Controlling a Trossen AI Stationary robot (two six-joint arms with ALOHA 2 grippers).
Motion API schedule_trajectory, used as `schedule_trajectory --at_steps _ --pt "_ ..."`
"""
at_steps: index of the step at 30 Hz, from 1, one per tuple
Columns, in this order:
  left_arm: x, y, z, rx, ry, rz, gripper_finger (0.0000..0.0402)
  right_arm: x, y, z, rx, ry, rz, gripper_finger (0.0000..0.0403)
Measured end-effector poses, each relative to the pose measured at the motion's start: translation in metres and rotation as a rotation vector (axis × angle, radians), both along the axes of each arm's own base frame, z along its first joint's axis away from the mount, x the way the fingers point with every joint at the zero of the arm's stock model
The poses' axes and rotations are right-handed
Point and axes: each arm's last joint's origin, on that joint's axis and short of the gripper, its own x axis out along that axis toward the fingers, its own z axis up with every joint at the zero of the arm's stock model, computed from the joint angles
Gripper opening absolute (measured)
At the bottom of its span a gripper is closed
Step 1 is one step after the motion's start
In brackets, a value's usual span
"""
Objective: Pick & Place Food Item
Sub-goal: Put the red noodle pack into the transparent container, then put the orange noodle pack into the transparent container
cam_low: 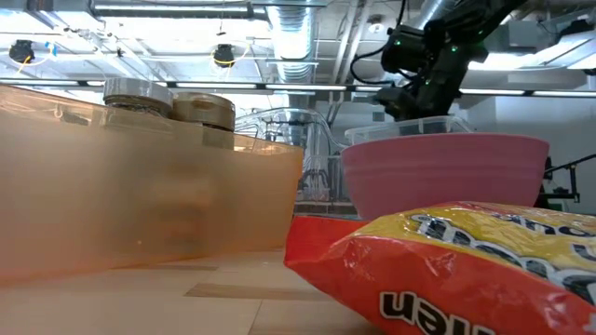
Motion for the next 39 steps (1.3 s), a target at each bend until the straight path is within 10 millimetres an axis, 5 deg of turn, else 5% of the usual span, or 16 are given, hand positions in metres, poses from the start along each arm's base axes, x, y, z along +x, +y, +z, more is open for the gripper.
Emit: schedule_trajectory --at_steps 11,25,39 --pt "0.0 0.0 0.0 0.003 -0.001 -0.001 0.0076 -0.005 0.001 0.007 -0.096 0.017 -0.028 0.0006" --pt "0.0 0.0 0.0 0.004 -0.001 -0.002 0.0076 -0.008 0.002 0.015 -0.144 -0.006 0.03 0.0101" --pt "0.0 0.0 0.0 0.001 0.0 -0.003 0.0076 -0.05 0.024 0.082 -0.355 -0.253 0.262 0.0122"
